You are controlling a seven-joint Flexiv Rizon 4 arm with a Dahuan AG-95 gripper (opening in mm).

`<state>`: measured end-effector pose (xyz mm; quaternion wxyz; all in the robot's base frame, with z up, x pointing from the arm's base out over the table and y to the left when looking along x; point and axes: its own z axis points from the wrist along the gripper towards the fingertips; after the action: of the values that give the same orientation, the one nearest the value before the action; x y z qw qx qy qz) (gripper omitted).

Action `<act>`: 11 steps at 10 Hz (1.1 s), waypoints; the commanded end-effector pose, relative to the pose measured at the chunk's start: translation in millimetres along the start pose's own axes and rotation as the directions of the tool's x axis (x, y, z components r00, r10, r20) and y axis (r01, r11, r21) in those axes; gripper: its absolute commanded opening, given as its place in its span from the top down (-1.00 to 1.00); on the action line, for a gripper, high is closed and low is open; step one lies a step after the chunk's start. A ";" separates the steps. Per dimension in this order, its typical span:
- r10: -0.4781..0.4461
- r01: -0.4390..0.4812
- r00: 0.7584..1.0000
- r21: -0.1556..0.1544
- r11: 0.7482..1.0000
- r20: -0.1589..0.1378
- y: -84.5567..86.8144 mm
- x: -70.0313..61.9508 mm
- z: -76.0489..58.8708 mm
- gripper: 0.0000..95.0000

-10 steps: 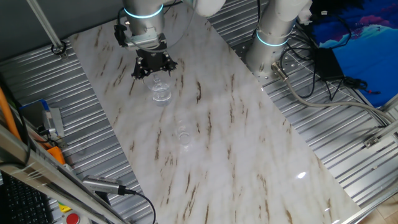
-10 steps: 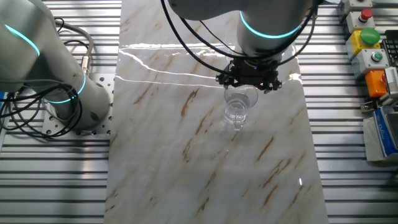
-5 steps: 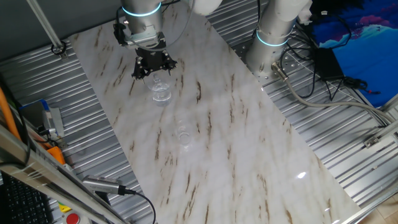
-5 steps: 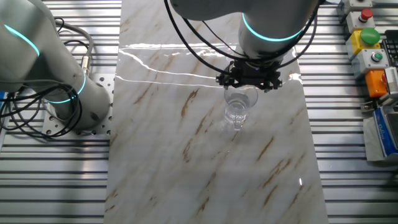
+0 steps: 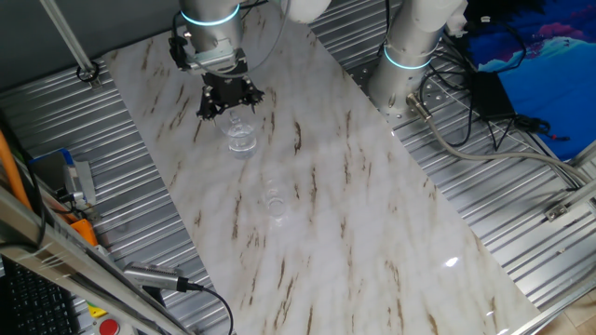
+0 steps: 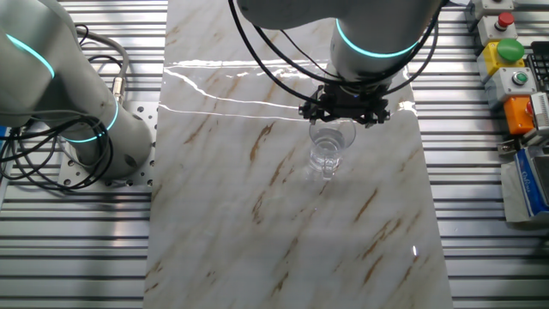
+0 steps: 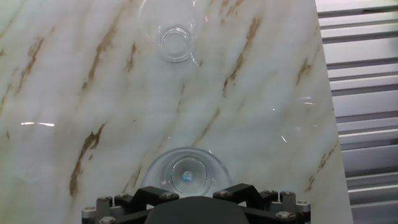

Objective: Pour the water from one cup into another empty cup

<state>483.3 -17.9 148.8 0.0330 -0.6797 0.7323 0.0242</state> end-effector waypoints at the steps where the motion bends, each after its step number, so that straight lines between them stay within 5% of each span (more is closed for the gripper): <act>1: 0.000 0.000 1.000 0.002 1.000 -0.003 -0.5 -0.2 0.3 -1.00; 11: 0.005 -0.005 1.000 -0.022 1.000 -0.009 -0.5 -0.2 0.3 -1.00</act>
<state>485.2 -17.5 148.3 0.0212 -0.6790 0.7330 0.0333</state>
